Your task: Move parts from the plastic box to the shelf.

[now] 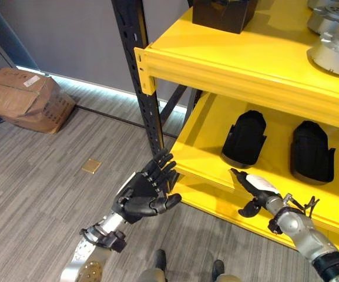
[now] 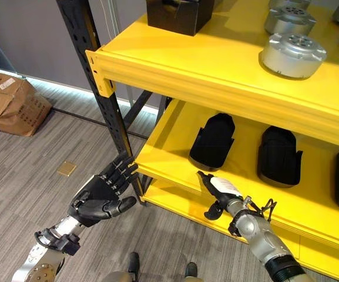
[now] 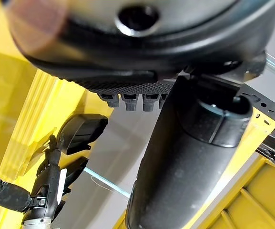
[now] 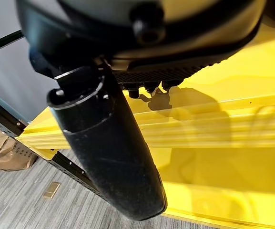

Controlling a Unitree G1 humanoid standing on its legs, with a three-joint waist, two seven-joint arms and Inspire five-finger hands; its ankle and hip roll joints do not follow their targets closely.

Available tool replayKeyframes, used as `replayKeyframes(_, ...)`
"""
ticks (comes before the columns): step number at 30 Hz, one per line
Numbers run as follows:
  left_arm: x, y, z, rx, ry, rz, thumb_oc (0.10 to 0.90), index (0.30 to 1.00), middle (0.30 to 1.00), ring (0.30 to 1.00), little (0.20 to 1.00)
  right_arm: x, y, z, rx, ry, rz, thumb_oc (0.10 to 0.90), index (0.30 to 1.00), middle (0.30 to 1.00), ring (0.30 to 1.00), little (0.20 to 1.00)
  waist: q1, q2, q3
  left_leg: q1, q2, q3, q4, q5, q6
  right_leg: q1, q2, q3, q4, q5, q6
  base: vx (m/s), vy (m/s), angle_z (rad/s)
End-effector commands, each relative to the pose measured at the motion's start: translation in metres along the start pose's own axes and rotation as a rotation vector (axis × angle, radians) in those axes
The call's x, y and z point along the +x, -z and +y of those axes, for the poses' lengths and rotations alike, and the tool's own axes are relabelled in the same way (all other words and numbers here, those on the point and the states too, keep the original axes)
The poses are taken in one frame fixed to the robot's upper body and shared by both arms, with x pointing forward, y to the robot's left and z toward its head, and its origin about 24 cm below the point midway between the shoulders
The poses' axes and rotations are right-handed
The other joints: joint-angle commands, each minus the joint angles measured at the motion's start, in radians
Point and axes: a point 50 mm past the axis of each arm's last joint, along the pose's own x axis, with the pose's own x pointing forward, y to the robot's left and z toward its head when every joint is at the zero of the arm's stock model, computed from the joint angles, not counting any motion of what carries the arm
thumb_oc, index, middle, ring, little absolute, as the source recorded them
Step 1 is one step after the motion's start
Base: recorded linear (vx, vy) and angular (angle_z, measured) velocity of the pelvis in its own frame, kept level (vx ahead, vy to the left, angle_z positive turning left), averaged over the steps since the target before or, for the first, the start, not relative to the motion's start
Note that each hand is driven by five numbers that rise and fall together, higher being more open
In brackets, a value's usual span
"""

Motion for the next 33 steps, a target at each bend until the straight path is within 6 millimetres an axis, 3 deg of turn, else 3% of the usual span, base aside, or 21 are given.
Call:
replayKeyframes(1, 0.019, -0.036, -0.015, 0.112, 0.157, -0.150, 0.900, 1.000, 1.000, 1.000, 1.000, 0.013, -0.003, -0.059, -0.025, 0.188, -0.012, 0.900, 1.000, 1.000, 1.000, 1.000, 0.016, -0.009, -0.042, 0.043, 0.042, 0.041, 0.086, -0.164, 0.004, -0.043, 0.023, -0.013, 0.078, -0.086, -0.021, 0.00, 0.000, 0.00)
replayKeyframes(33, 0.022, -0.036, -0.015, 0.110, 0.159, -0.141, 0.900, 1.000, 1.000, 1.000, 1.000, 0.018, 0.010, -0.080, -0.012, 0.233, 0.085, 0.900, 1.000, 1.000, 1.000, 1.000, 0.014, 0.010, -0.035, 0.038, 0.054, 0.035, 0.105, -0.159, -0.005, -0.051, 0.026, -0.009, 0.111, -0.100, -0.035, 0.00, -0.002, 0.00)
